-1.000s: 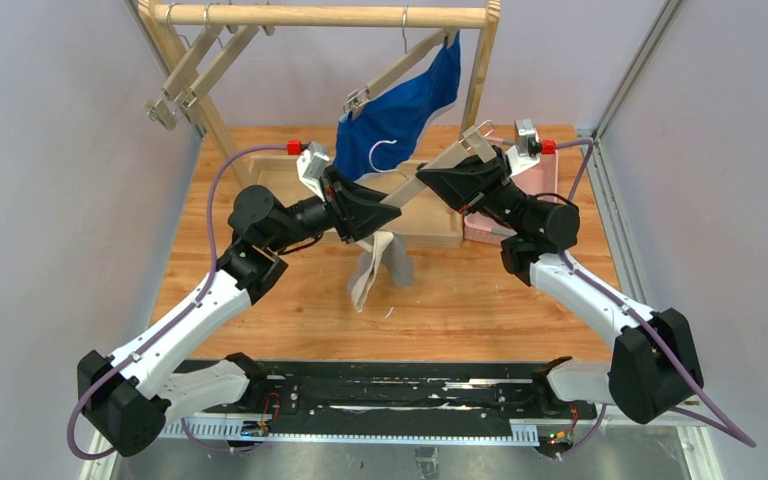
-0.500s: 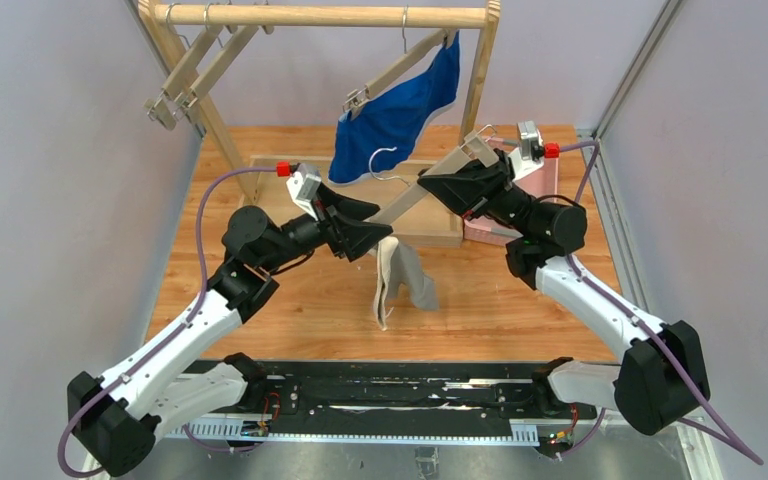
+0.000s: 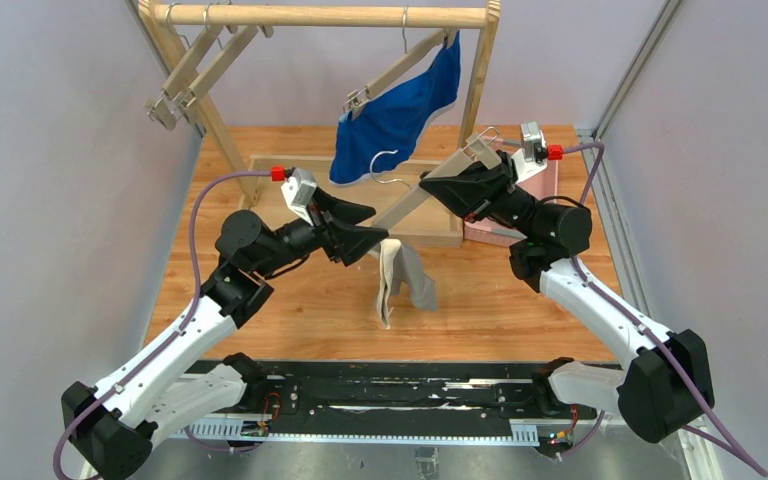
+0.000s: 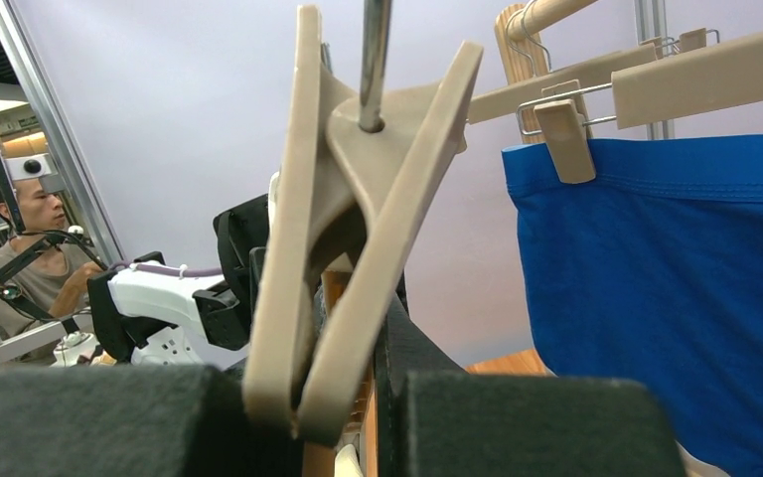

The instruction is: Remove the underwear clipped to the hanger

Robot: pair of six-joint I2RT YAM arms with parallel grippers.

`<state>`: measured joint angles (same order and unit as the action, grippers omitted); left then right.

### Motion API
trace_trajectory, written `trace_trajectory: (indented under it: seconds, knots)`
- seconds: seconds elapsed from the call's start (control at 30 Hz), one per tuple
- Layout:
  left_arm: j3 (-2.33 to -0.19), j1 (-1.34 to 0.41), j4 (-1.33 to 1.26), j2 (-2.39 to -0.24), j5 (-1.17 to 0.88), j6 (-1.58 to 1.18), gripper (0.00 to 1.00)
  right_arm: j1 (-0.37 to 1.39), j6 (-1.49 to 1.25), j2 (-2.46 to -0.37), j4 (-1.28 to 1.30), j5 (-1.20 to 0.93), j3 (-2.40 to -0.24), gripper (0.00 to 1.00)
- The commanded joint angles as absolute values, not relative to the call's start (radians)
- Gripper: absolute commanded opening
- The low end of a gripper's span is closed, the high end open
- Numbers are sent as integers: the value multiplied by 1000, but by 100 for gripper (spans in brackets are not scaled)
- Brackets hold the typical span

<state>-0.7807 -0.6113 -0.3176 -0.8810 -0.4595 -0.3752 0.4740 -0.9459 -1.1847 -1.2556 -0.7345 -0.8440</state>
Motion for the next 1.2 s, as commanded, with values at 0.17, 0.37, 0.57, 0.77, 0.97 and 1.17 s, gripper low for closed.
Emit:
trace_trajectory:
  seconds: [0.17,0.37,0.57,0.77,0.97,1.17]
  knots:
    - [-730,-620,-335,-841,-540,-390,65,485,-931,-1161,-1294,-721,-873,1]
    - [-711,-620,-365,-833,-544,-387,31,485,-933,-1162,-1291,-720,-871,1]
    - [-728,-620,-368,-840,-539,-379,2,485,-933,-1164,-1280,-731,-870,1]
    - [-773,-620,-368,-827,-560,-386,57,485,-927,-1160,-1266,-739,-870,1]
    - [-815,-620,-366,-832,-569,-380,58,485,-928,-1160,-1256,-741,-875,1]
    - [-856,-620,-365,-903,-616,-387,56,485,-943,-1166,-1262,-749,-889,1]
